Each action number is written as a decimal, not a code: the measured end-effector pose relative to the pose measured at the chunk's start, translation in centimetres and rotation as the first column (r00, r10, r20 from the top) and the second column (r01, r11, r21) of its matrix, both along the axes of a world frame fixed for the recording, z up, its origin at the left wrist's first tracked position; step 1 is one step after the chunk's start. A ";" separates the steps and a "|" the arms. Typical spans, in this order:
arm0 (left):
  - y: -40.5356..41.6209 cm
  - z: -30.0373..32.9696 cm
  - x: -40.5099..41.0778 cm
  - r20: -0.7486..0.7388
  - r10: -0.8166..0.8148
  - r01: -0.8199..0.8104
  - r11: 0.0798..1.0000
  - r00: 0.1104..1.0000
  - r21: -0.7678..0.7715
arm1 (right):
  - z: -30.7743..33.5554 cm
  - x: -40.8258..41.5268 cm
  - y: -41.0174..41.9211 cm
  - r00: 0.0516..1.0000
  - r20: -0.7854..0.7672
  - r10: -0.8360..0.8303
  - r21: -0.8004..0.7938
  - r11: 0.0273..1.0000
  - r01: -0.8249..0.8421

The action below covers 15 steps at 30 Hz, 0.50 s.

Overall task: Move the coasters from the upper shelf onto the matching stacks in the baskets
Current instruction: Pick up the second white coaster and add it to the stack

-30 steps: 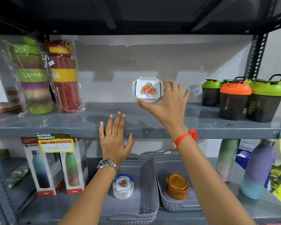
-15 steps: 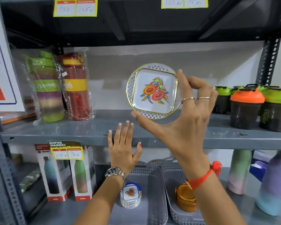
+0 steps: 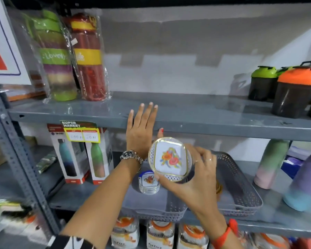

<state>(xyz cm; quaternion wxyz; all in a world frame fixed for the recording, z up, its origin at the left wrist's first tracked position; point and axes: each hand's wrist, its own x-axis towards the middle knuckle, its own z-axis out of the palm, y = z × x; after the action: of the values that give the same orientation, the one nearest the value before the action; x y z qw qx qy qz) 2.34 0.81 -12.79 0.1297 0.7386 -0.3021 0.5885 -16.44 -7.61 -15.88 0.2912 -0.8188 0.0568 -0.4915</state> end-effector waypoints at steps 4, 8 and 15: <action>-0.2 -0.2 -0.7 -0.025 -0.108 0.105 0.990 0.994 -0.092 | -6.2 3.4 -0.3 0.927 -0.354 -0.121 -0.052 0.993 0.109; -0.1 0.0 -0.5 -0.026 -0.100 0.097 0.992 0.995 -0.077 | -11.0 7.4 -0.3 0.681 -0.714 -0.160 -0.125 0.987 0.100; -0.3 0.0 -0.3 -0.017 -0.098 0.096 0.992 0.995 -0.079 | -14.5 13.2 -0.4 0.469 -0.873 -0.132 -0.120 0.991 0.056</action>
<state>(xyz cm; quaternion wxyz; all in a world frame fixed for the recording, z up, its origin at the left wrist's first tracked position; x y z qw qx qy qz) 2.01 0.55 -12.82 0.1902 0.7234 -0.3130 0.5852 -3.21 -8.04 -30.40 0.1626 -0.9607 0.2243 -0.0196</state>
